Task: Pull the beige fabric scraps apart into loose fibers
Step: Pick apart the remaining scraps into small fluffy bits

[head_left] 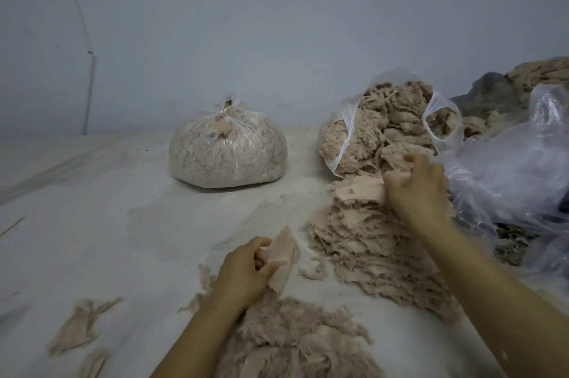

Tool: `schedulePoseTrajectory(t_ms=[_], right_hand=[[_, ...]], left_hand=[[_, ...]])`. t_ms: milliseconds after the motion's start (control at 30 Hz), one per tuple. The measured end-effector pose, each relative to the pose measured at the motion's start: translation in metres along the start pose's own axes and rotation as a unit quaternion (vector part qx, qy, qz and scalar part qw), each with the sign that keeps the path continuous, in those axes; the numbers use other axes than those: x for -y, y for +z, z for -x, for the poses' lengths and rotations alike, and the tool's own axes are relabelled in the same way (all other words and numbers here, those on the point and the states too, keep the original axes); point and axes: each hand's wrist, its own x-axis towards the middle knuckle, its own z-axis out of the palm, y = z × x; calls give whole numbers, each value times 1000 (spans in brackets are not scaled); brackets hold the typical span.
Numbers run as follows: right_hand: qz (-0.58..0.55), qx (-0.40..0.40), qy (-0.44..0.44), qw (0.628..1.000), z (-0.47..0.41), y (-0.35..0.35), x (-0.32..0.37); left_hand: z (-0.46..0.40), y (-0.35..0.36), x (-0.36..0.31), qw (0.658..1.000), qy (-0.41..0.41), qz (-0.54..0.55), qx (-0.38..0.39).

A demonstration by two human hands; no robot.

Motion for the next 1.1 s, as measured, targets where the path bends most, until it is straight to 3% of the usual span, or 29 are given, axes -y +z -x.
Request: schedulePoseTrajectory(t_ms=[67,100,200,267,367,500,600,767,900,1000,1100], right_hand=[[-11,-46,-106,993,25,7,5],[-52,-27,-155,986,38,13,9],[-167,205,-197,944,78,35,22],[-170,343,-189,904,92,47,26],[-162,427,-191,869,98,56,27],[-297,400,-82,863,102,63,18],[-396,398,2,827,105,61,13],[-347,424,-18,836,106,58,14],[-415,355,35,837,108,64,18],[-462,322,94,821,102,59,16],[-458,323,82,824,103,58,11]], left_hand=[[-1,-2,-1,995,-12,83,-46],[-2,-3,-2,989,-19,141,-52],[-1,-7,-7,960,-13,280,-9],[1,-10,-12,935,0,353,34],[5,-13,-15,899,19,433,55],[1,-14,-16,918,-19,395,-12],[2,-13,-16,927,-60,364,61],[6,-11,-19,927,-16,359,110],[-1,-8,-20,943,-31,332,16],[-6,-16,-11,931,-89,352,-45],[-1,-18,-11,941,-79,325,46]])
